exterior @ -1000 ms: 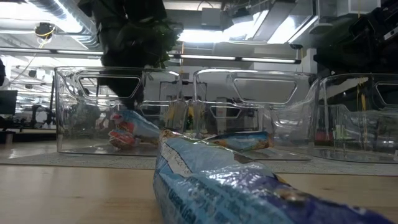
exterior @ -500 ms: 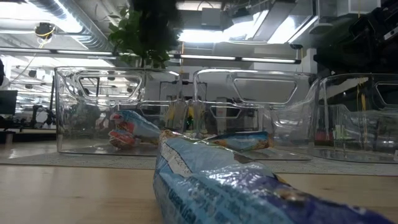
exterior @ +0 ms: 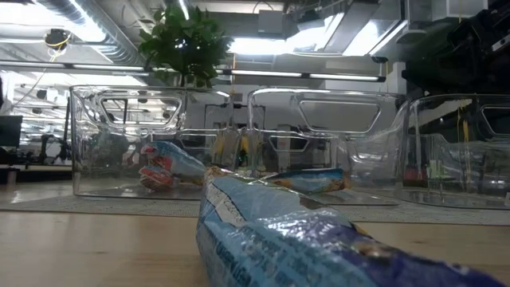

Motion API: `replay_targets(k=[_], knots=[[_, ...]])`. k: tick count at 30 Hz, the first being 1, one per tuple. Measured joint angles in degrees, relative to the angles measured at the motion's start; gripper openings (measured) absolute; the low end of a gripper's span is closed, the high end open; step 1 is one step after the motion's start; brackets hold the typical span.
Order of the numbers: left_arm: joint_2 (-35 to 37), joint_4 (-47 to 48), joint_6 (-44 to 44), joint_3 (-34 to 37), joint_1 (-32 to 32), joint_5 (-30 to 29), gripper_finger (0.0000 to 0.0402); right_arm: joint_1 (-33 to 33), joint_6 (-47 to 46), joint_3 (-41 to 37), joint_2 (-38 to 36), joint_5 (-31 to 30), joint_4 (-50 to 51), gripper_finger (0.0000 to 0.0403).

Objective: Pick and place Granola Bars by type
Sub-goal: Put the blue granola bar into the right transparent bin

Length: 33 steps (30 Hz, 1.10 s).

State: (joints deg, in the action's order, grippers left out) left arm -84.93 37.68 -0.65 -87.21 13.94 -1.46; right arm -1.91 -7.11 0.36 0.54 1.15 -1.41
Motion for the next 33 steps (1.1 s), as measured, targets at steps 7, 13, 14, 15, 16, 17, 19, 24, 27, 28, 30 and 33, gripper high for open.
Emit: replay_targets(k=[7, 13, 14, 15, 16, 17, 19, 24, 27, 28, 30, 33], knots=[[0.0, 0.0, 4.3, -0.1, 4.0, -0.2, 0.0185, 0.0, -0.1, 0.0, 0.0, 0.0, 0.0, 0.0085], [0.0, -0.2, 7.7, -0.1, 6.8, -0.5, 0.0184, 0.0, -0.1, 0.0, 0.0, 0.0, 0.0, 0.0085], [-0.2, -0.2, 8.2, -0.1, 7.1, -0.5, 0.0184, 0.0, 0.0, 0.0, 0.0, 0.0, 0.0, 0.0085], [-0.4, -0.3, 8.7, -0.1, 7.3, -0.5, 0.0184, 0.0, 0.0, 0.0, 0.0, 0.0, 0.0, 0.0085], [-0.7, -0.2, 9.0, -0.1, 7.4, -0.5, 0.0184, 0.0, 0.0, 0.0, 0.0, 0.0, 0.0, 0.0085], [-1.1, -0.2, 9.2, -0.1, 7.5, -0.5, 0.0184, 0.0, -0.1, 0.0, 0.0, 0.0, 0.0, 0.0085], [-2.2, 0.3, 9.1, -0.6, 7.5, -0.5, 0.0184, 0.0, 0.0, 0.0, 0.0, 0.0, 0.0, 0.0085], [-7.9, 6.1, 9.4, -6.9, 8.2, -0.1, 0.0184, 0.0, 0.0, 0.0, 0.0, 0.0, 0.0, 0.0085], [-12.6, 11.4, 10.9, -12.2, 8.7, -0.5, 0.0184, 0.0, -0.1, 0.0, 0.0, 0.0, 0.0, 0.0085], [-14.1, 12.8, 11.3, -13.8, 8.9, -0.5, 0.0184, 0.0, -0.1, 0.0, 0.0, 0.0, 0.0, 0.0085], [-17.1, 14.3, 11.7, -16.6, 9.0, -0.6, 0.0184, 0.0, 0.0, 0.0, 0.0, 0.0, 0.0, 0.0085], [-21.1, 16.3, 10.3, -19.6, 9.3, -0.1, 0.0189, 0.0, -0.1, 0.0, 0.0, 0.0, 0.0, 0.0085]])
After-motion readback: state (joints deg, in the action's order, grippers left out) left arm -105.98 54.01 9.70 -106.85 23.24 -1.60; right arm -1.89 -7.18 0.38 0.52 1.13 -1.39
